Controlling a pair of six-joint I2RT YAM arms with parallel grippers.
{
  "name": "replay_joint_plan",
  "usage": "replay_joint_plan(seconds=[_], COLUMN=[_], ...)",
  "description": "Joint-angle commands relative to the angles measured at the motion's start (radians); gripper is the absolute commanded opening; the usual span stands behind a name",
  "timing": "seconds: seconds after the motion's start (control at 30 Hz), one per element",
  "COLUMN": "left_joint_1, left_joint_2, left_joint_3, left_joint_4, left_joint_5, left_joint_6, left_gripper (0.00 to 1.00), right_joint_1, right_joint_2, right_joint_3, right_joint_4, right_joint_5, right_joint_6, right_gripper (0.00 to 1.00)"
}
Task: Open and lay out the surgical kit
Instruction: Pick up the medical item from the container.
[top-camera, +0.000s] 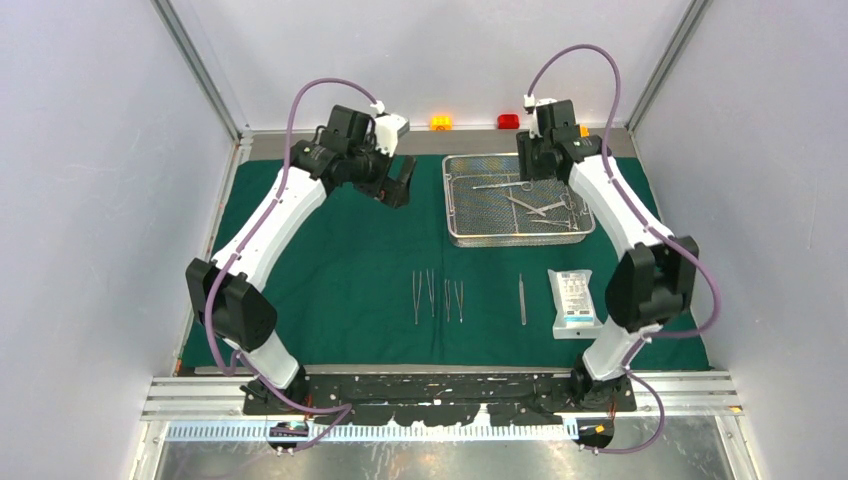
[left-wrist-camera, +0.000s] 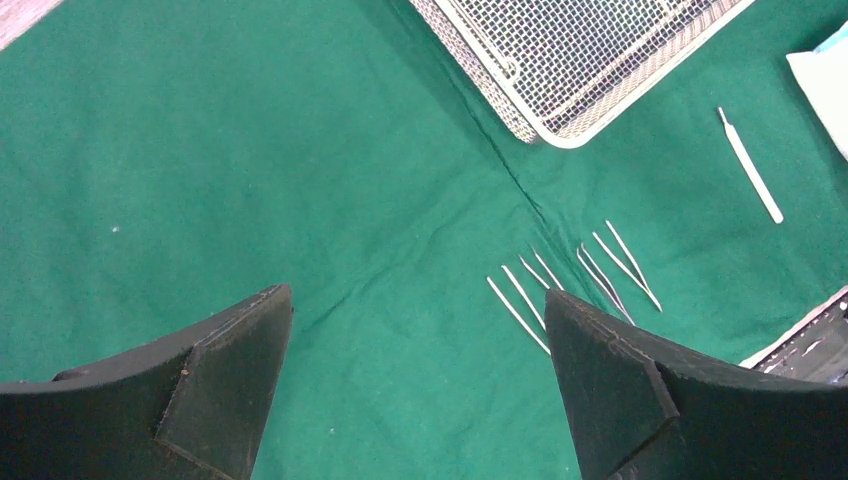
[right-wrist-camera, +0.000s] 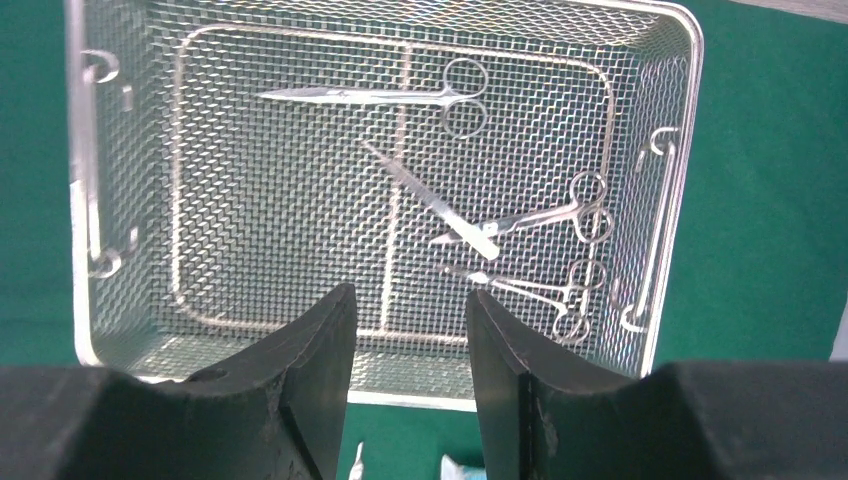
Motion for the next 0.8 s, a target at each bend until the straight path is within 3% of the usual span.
replay_joint_plan(seconds=[0.0, 0.23, 0.53, 0.77], left_joint_1=[0.002, 0.002, 0.002, 0.002], left_joint_2=[-0.04, -0.003, 0.069, 0.186], left_joint_3=[0.023, 0.042, 0.096, 0.199], left_joint_4=[-0.023, -0.078, -0.128, -0.18], left_joint_5=[0.039, 0.075, 0.141, 0.221], left_joint_6=[0.047, 0.131, 0.237, 0.257], left_gripper=[1.0, 1.0, 1.0, 1.0], right_joint_1=[-0.033, -0.037, -0.066, -0.09], right_joint_2=[0.124, 0.295, 0.524, 0.641], right_joint_3=[0.137, 0.274, 0.478, 0.592], right_joint_4=[-0.022, -0.058, -0.253, -0.343], right_joint_5=[-0.027, -0.048, -0.23, -0.238], right_joint_6=[-0.049, -0.131, -0.363, -0.471], right_gripper=[0.5, 0.49, 0.49, 0.49])
